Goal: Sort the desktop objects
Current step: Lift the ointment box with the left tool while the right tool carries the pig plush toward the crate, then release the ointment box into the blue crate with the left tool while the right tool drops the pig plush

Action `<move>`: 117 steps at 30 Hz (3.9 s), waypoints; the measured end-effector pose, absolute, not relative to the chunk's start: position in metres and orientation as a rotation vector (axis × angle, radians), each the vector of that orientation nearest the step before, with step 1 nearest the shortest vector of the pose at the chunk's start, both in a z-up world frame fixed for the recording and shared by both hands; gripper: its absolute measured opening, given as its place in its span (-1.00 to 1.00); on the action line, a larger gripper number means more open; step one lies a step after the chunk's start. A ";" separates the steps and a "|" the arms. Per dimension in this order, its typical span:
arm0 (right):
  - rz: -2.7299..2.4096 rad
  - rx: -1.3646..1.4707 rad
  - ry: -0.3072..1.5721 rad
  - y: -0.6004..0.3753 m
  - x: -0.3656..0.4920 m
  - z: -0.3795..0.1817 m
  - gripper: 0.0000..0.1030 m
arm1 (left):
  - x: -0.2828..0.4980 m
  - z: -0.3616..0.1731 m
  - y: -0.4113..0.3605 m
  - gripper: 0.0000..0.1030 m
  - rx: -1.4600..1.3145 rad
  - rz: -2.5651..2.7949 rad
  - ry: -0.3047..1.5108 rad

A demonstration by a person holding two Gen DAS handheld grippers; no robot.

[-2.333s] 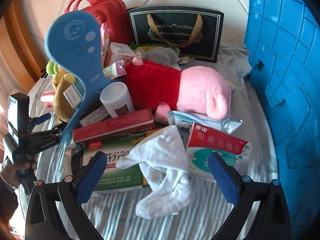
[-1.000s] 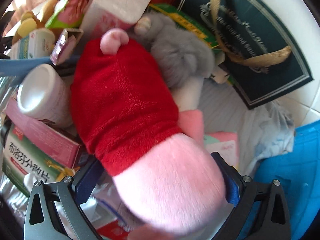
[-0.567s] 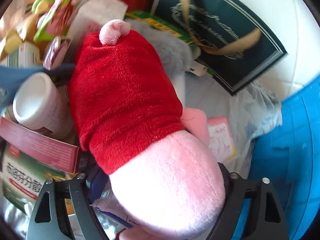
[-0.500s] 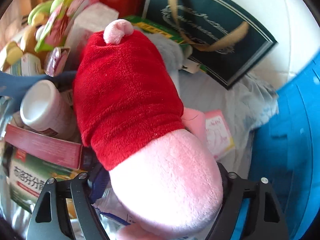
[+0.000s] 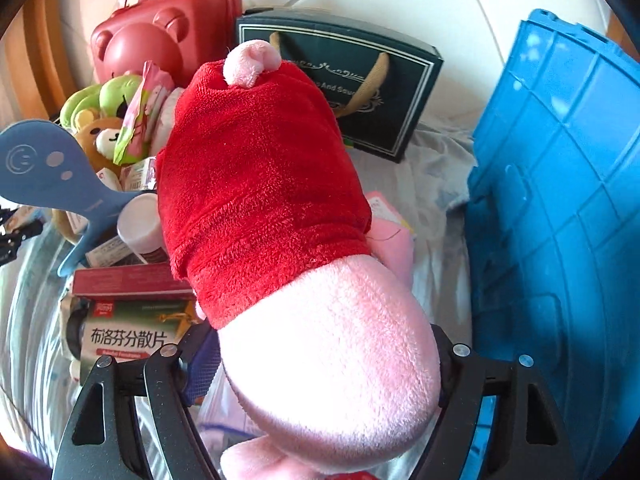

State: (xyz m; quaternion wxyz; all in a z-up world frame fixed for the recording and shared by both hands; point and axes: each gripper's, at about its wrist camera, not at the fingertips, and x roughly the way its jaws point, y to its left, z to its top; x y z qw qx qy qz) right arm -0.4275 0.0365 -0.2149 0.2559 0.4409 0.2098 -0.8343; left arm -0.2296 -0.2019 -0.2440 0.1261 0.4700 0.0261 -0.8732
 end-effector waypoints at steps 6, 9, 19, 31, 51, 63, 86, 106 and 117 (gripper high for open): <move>-2.304 1.148 0.512 0.041 -0.418 -0.197 0.56 | -0.225 -0.232 -0.240 -0.14 1.333 -2.560 0.095; -2.328 1.102 0.480 0.043 -0.417 -0.183 0.56 | -0.229 -0.220 -0.257 -0.14 1.285 -2.605 0.075; -2.464 0.917 0.353 0.073 -0.360 -0.113 0.33 | -0.213 -0.138 -0.173 -0.14 1.093 -2.910 -0.134; -2.357 1.325 0.442 0.110 -0.370 -0.183 0.45 | -0.204 -0.142 -0.122 -0.14 1.173 -3.081 -0.175; -2.453 1.642 0.153 0.149 -0.345 -0.299 0.72 | -0.190 -0.150 -0.112 -0.14 1.272 -3.012 -0.162; -2.483 1.245 0.249 0.121 -0.285 -0.209 0.35 | -0.185 -0.120 -0.118 -0.14 1.144 -3.099 -0.180; -2.950 0.697 0.083 0.325 -0.261 0.046 0.40 | -0.289 0.023 0.145 -0.14 0.717 -3.626 -0.472; -3.039 0.685 -0.145 0.435 -0.331 0.058 0.99 | -0.364 0.025 0.266 0.55 0.708 -3.347 -0.544; -2.990 0.621 -0.117 0.411 -0.302 0.042 1.00 | -0.355 0.015 0.254 0.55 0.650 -3.244 -0.482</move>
